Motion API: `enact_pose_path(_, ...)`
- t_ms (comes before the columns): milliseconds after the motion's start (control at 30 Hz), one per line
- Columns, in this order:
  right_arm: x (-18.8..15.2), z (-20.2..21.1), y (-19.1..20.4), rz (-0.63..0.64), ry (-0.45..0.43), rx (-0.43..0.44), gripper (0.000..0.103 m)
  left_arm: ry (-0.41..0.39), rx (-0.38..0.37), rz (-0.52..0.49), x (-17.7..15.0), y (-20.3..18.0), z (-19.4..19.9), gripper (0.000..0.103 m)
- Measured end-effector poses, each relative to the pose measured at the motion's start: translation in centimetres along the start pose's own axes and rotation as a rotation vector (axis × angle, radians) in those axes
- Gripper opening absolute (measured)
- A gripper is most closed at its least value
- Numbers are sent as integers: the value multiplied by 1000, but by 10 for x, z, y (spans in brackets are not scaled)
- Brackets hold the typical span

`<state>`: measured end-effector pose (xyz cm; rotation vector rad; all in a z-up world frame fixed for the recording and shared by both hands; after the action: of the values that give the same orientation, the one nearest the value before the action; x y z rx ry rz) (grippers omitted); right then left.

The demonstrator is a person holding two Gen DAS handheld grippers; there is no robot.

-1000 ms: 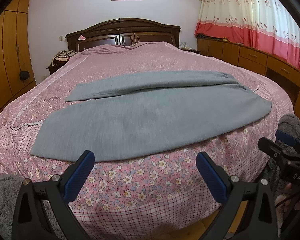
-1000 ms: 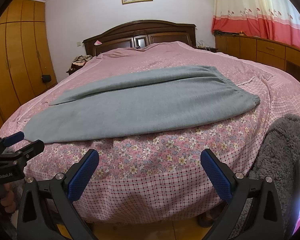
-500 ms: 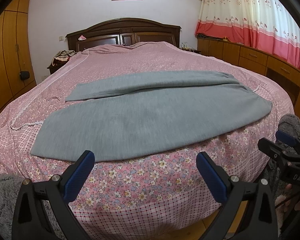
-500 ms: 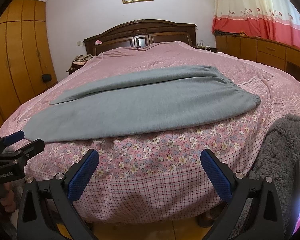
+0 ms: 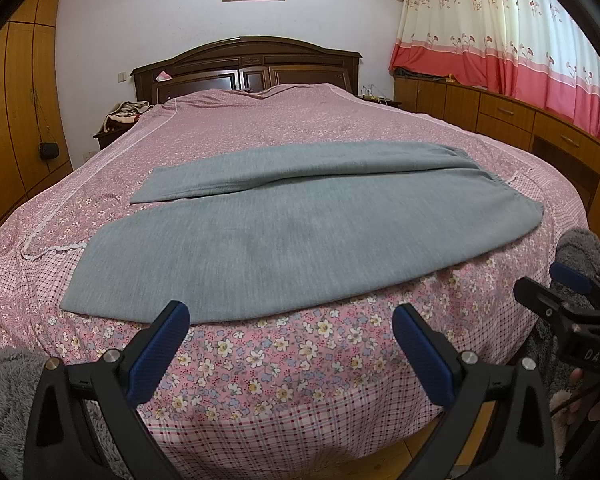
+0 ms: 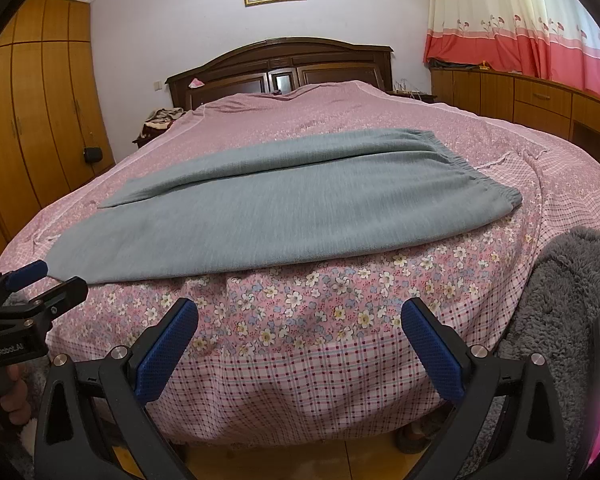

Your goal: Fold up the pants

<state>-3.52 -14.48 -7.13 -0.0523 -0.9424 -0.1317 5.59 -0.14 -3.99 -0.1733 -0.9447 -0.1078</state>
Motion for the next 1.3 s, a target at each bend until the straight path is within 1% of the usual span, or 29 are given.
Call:
enact_pose_path(467, -1, -2, 3, 2, 9, 1, 103, 9, 4, 4, -1, 1, -1, 103)
enact_pose_path(567, -1, -4, 5, 5, 16, 4, 103, 22, -7, 26, 0, 5, -4, 103)
enact_pose_path(667, 2, -5, 7, -14, 31, 32, 103, 43, -38, 77, 0, 13, -8, 103)
enact_pose_path(767, 7, -8, 9, -59, 57, 96, 103, 89, -113, 179, 1, 25, -17, 103)
enact_pose_path(800, 9, -11, 11, -90, 77, 138, 103, 103, -145, 238, 1, 31, -21, 103)
enact_pose_path(867, 14, -18, 13, -125, 104, 178, 103, 119, -217, 343, 1, 40, -26, 103)
enact_pose_path(900, 17, -22, 16, -139, 117, 201, 103, 124, -266, 402, 2, 44, -30, 103)
enact_pose_path(933, 19, -26, 20, -156, 131, 227, 103, 131, -296, 441, 3, 46, -33, 103)
enact_pose_path(967, 21, -29, 23, -186, 153, 267, 103, 140, -330, 485, 4, 47, -37, 103)
enact_pose_path(1000, 23, -35, 28, -241, 189, 329, 103, 143, -353, 511, 6, 48, -40, 103)
enact_pose_path(1067, 25, -44, 34, -319, 244, 406, 103, 143, -405, 582, 9, 51, -47, 103)
enact_pose_path(1100, 24, -53, 40, -385, 294, 467, 103, 142, -418, 605, 10, 53, -49, 103)
enact_pose_path(1167, 22, -61, 44, -436, 335, 508, 103, 142, -434, 660, 10, 57, -56, 103)
enact_pose_path(1233, 14, -76, 49, -542, 413, 579, 103, 139, -445, 695, 11, 62, -58, 103)
enact_pose_path(1300, 9, -85, 49, -607, 452, 620, 103, 136, -464, 732, 11, 66, -61, 103)
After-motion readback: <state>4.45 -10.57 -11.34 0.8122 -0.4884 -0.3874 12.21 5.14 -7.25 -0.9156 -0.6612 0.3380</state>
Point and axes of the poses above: each gripper's, at about its wrist camera, not at the fingertips, and z roughly against the way its jaws point, y to its left, x to its top, the point moved 6 cm from there along -z, roughly the way its jaws point, and after that the axes turned 12 degrees about -x, right-handed, at the moved point
